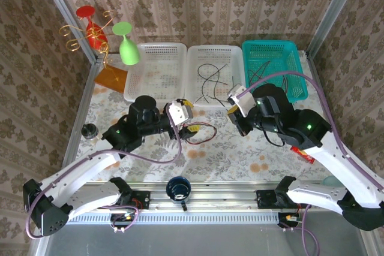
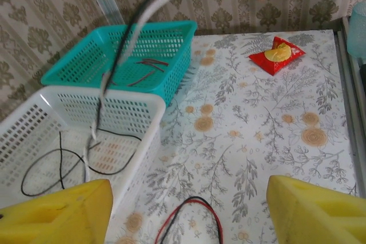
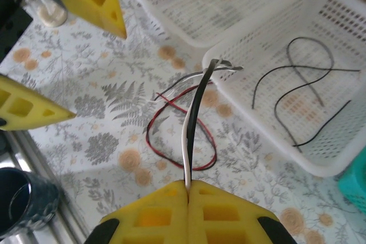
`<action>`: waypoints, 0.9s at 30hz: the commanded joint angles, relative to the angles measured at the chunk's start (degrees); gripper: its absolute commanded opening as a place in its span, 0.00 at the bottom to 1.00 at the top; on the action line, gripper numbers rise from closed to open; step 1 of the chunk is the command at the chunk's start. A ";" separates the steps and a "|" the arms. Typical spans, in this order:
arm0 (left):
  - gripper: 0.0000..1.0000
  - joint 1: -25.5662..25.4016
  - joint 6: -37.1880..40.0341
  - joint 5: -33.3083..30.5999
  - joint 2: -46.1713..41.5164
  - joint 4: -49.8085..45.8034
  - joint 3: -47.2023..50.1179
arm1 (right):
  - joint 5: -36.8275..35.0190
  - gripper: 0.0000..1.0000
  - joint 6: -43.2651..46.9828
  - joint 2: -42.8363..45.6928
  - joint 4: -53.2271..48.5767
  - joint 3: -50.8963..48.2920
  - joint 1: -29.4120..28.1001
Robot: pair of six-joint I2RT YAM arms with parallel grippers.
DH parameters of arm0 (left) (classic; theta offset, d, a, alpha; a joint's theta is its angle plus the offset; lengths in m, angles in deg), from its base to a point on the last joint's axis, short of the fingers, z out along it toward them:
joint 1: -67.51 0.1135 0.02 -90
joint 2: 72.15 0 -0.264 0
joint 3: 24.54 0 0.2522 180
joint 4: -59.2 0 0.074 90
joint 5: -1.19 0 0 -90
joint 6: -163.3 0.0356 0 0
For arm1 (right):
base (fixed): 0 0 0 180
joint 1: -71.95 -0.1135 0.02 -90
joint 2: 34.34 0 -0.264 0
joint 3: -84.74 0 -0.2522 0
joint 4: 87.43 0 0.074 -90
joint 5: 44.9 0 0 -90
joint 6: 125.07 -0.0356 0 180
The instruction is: Untangle the cables
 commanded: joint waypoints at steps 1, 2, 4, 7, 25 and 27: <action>0.69 -0.50 4.10 1.03 1.24 -0.03 -3.67 | 4.84 0.00 0.65 -1.34 -1.21 -1.08 0.18; 0.68 -0.64 4.67 1.28 1.94 -0.21 -4.13 | 5.45 0.00 0.14 -1.61 -0.84 -1.46 0.24; 0.66 -1.72 6.25 0.50 3.96 -0.57 -5.32 | 7.28 0.00 -0.55 -2.29 -0.32 -2.08 0.19; 0.61 -3.39 8.94 -0.56 6.33 2.16 -5.15 | 8.74 0.00 -1.11 -3.18 -0.29 -2.77 0.21; 0.11 -3.51 8.57 7.90 14.10 9.16 -5.50 | 12.23 0.00 -2.41 -1.55 1.02 -4.75 0.20; 0.00 -3.46 7.88 7.66 13.79 9.25 -5.66 | 12.22 0.02 -2.30 -1.34 1.27 -4.99 0.29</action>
